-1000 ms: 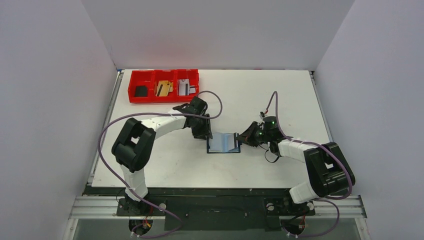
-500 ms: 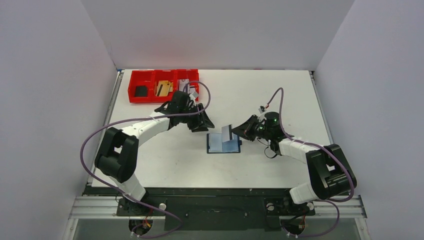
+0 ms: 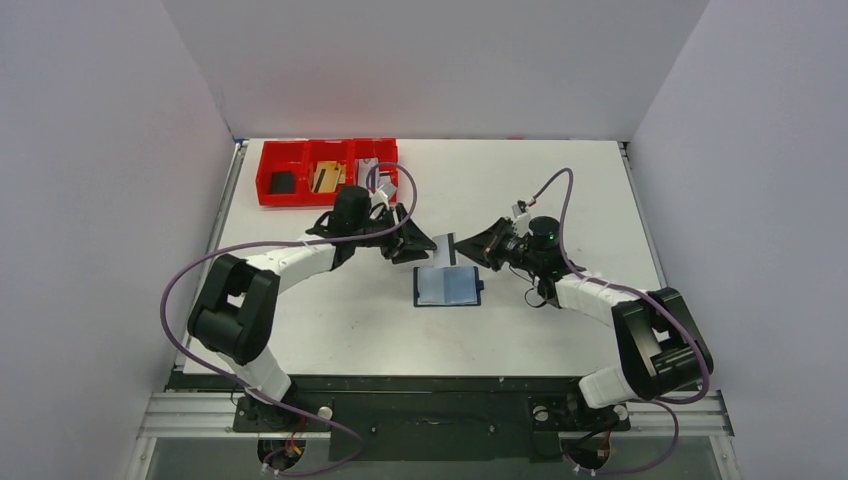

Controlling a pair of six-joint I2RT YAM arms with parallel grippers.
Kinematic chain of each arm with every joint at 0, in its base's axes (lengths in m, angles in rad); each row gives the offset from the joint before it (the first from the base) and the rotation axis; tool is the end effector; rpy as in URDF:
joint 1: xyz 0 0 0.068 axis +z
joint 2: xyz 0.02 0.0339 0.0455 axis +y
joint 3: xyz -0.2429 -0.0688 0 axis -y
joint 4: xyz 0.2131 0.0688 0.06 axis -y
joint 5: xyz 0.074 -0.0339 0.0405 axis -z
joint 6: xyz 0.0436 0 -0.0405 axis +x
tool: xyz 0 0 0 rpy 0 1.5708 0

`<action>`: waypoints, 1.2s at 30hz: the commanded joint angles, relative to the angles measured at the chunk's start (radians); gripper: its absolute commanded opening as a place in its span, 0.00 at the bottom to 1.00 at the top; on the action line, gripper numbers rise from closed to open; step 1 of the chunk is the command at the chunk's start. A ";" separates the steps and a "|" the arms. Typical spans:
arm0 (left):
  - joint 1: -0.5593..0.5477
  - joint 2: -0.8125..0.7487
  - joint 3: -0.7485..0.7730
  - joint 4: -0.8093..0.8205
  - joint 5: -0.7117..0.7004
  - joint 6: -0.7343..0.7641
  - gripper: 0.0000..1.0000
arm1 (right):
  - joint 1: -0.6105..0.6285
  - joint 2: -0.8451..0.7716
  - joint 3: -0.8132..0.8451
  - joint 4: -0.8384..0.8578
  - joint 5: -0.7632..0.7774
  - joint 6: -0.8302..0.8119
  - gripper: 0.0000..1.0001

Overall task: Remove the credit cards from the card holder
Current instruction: Remove the credit card from the card holder, then place the credit card in the storage box.

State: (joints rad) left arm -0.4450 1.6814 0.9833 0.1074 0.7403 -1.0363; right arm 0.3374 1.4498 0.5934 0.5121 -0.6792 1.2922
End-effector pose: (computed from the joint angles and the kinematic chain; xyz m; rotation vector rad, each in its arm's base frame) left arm 0.2914 -0.1715 0.2048 -0.2259 2.4606 -1.5639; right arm 0.2525 0.1176 0.1965 0.5217 2.1913 1.6491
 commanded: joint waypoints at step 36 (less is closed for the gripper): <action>0.034 -0.072 0.332 -0.541 -0.559 0.374 0.00 | 0.123 -0.239 0.245 -0.718 0.478 -0.432 0.58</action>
State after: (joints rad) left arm -0.4328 1.6291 1.2045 -0.2554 0.4103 -0.7986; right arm 0.4599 1.2575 0.8021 -0.1211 -0.2924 0.9226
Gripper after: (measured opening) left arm 0.006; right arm 0.572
